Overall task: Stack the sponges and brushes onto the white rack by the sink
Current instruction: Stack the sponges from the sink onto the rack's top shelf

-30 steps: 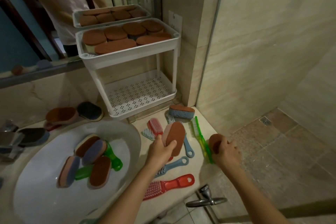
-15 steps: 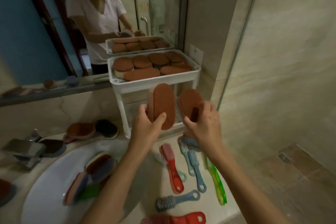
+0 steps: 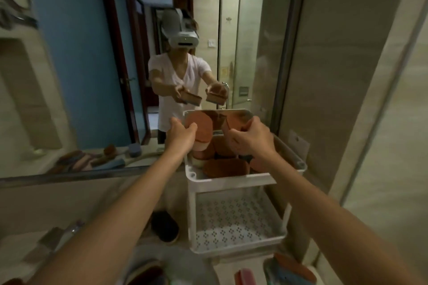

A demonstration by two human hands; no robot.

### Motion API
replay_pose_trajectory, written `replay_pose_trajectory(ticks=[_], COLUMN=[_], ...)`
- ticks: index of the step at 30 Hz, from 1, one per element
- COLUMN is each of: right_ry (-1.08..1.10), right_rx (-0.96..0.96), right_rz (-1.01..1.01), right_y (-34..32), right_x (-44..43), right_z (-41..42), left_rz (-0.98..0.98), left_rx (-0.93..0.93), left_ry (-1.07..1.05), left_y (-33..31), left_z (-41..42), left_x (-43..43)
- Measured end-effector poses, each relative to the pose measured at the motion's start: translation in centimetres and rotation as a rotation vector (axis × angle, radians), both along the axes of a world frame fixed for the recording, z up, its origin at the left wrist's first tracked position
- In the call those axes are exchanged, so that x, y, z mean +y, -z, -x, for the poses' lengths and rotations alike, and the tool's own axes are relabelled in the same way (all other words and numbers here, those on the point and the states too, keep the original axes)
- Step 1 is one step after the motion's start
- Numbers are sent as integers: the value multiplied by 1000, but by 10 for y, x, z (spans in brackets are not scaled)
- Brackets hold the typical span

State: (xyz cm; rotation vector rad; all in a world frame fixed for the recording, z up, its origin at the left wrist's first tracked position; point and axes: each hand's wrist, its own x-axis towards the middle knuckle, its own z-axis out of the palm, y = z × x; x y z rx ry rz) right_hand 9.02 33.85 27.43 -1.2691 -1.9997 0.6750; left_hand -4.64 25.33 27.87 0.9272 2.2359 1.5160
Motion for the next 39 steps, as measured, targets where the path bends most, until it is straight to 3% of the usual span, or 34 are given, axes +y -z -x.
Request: replay_pose_trajectory(ticks=[8, 24, 32, 39], right_ry=[19, 11, -29, -113], right_rx=[-107, -197, -185, -325], right_rz=[31, 17, -8, -12], right_y=[12, 19, 25, 31], right_x=[33, 35, 37, 47], right_z=[30, 43, 49, 51], left_rz=[137, 167, 256, 235], left_rx=[-149, 106, 192, 268], left_ry=[105, -21, 25, 113], left_y=[15, 44, 51, 58], left_z=[30, 22, 37, 42], left_x=[49, 57, 60, 64])
